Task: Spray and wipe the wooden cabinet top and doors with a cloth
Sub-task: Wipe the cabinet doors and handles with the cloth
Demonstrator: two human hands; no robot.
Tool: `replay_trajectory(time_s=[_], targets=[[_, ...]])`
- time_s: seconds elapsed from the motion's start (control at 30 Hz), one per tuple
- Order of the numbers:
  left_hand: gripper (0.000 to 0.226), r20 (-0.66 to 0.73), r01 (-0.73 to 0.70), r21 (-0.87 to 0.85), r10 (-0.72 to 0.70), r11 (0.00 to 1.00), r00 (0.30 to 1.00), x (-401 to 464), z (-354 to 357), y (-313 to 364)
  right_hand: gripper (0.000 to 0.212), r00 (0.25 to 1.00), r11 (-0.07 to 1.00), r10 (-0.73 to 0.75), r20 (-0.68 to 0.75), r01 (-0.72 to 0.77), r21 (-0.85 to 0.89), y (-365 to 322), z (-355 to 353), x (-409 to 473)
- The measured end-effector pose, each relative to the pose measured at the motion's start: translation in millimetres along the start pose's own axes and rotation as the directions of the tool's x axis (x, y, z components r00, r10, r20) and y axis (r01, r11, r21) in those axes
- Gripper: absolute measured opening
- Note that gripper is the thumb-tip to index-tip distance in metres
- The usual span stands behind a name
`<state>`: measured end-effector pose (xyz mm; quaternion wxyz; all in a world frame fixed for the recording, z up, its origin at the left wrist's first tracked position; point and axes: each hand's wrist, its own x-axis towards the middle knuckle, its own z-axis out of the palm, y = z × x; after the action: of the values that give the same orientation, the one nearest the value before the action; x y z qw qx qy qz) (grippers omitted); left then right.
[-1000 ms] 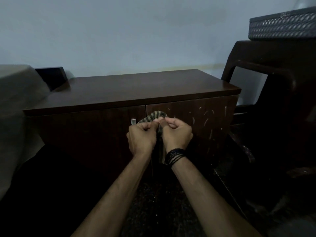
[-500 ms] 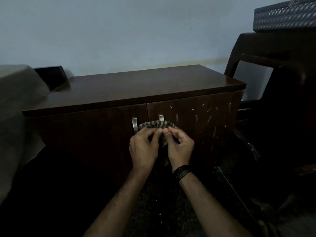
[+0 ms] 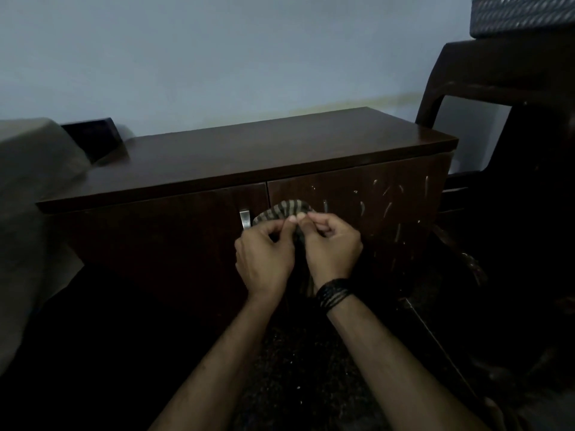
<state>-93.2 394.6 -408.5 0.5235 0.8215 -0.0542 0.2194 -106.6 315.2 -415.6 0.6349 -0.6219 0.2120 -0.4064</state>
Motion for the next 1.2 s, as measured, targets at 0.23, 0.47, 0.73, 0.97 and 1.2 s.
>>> replay_trajectory(time_s=[0.23,0.47,0.73,0.97,1.2], targets=[[0.024,0.01,0.157,-0.145,-0.158,0.977,0.987,11,1,12,0.008,0.979,0.963,-0.202,-0.015,0.196,-0.188,-27,13,9],[0.022,-0.027,-0.055,-0.121,0.052,0.991,0.998,-2,5,-2,0.01,0.994,0.985,-0.109,-0.032,0.112,0.134,9,9,-3],[0.019,-0.031,-0.295,0.021,0.296,0.955,0.955,-13,4,-23,0.018,0.992,0.985,-0.12,0.045,0.113,0.133,32,-2,-8],[0.017,0.03,-0.327,0.193,0.327,0.925,0.944,-20,6,-43,0.015,0.991,0.993,-0.114,0.065,0.115,-0.006,56,-8,-12],[0.012,-0.046,-0.288,-0.008,0.287,0.958,0.957,-18,12,-40,0.013,0.988,0.988,-0.152,-0.005,0.152,-0.004,56,-3,-16]])
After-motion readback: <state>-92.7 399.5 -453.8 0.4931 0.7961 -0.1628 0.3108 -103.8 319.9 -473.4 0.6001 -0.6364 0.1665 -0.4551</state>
